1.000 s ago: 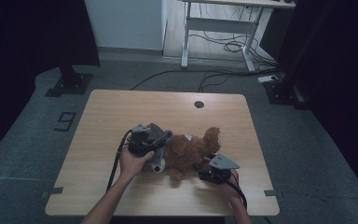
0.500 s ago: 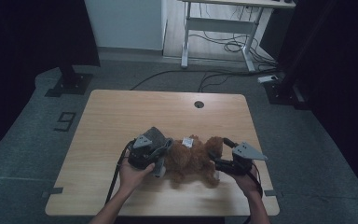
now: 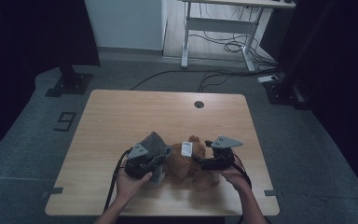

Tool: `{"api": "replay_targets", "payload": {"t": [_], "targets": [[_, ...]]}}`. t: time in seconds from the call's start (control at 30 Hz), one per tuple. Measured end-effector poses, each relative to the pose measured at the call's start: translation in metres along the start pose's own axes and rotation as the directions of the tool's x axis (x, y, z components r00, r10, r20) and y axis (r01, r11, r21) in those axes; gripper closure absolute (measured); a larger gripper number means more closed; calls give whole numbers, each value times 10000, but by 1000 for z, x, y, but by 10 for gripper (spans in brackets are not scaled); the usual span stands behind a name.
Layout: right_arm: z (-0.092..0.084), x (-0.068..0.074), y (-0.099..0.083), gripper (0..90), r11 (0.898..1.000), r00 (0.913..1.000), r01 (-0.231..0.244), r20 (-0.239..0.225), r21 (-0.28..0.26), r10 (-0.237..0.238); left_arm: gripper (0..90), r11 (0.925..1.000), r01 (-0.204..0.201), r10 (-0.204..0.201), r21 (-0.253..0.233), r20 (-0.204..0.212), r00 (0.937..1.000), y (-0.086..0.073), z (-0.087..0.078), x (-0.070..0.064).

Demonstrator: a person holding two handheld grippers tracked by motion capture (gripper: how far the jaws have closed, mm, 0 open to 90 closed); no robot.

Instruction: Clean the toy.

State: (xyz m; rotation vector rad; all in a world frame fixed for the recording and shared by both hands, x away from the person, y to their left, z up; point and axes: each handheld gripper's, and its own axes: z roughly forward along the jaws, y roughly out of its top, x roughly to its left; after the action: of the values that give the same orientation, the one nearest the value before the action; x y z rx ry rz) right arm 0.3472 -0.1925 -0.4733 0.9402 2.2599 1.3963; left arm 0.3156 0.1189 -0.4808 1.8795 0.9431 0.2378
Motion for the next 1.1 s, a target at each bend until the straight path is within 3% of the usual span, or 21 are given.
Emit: {"api": "replay_targets", "payload": {"t": [0.07,0.1,0.2,0.3,0.43,0.5,0.6,0.77,0.9,0.97,1.1], "targets": [[-3,0,-12,147,9984,9973,-566,-473,-34,564,795,10000,-45,44,-19,-42,10000,0,0,-1],[-3,2,-17,141,9986,9970,-514,-576,153,522,795,10000,-24,24,-26,-34,10000,-1,0,-1],[2,7,-30,109,9955,9973,-425,-569,843,474,795,10000,33,-33,-78,54,10000,-3,-1,-2],[11,3,-36,86,9908,9945,-807,-581,1087,874,795,9999,73,-71,-99,137,9999,-6,-2,-4],[25,4,-44,229,9878,9903,-778,-1042,1349,922,795,9999,92,-89,-139,169,9998,-11,-4,-5],[25,6,-46,364,9918,9917,-635,-1045,1110,752,795,9997,134,-130,-196,197,9997,-12,-4,-4],[21,9,-46,490,9961,9960,-261,-827,843,331,795,9994,283,-278,-196,297,9992,-10,-4,-5],[19,12,-46,538,9984,9986,525,-121,220,-522,788,9980,606,-592,-154,788,9951,14,-9,-7],[19,15,-53,536,9959,9962,869,-44,-244,-871,787,9993,91,-57,-367,910,9958,46,-7,-23],[17,16,-59,531,9963,9971,761,-58,-406,-764,786,9996,-125,149,-242,1054,9943,62,2,-31],[14,17,-64,521,9971,9980,630,-76,-427,-634,782,9995,-169,128,283,1390,9902,84,36,-50]]}}
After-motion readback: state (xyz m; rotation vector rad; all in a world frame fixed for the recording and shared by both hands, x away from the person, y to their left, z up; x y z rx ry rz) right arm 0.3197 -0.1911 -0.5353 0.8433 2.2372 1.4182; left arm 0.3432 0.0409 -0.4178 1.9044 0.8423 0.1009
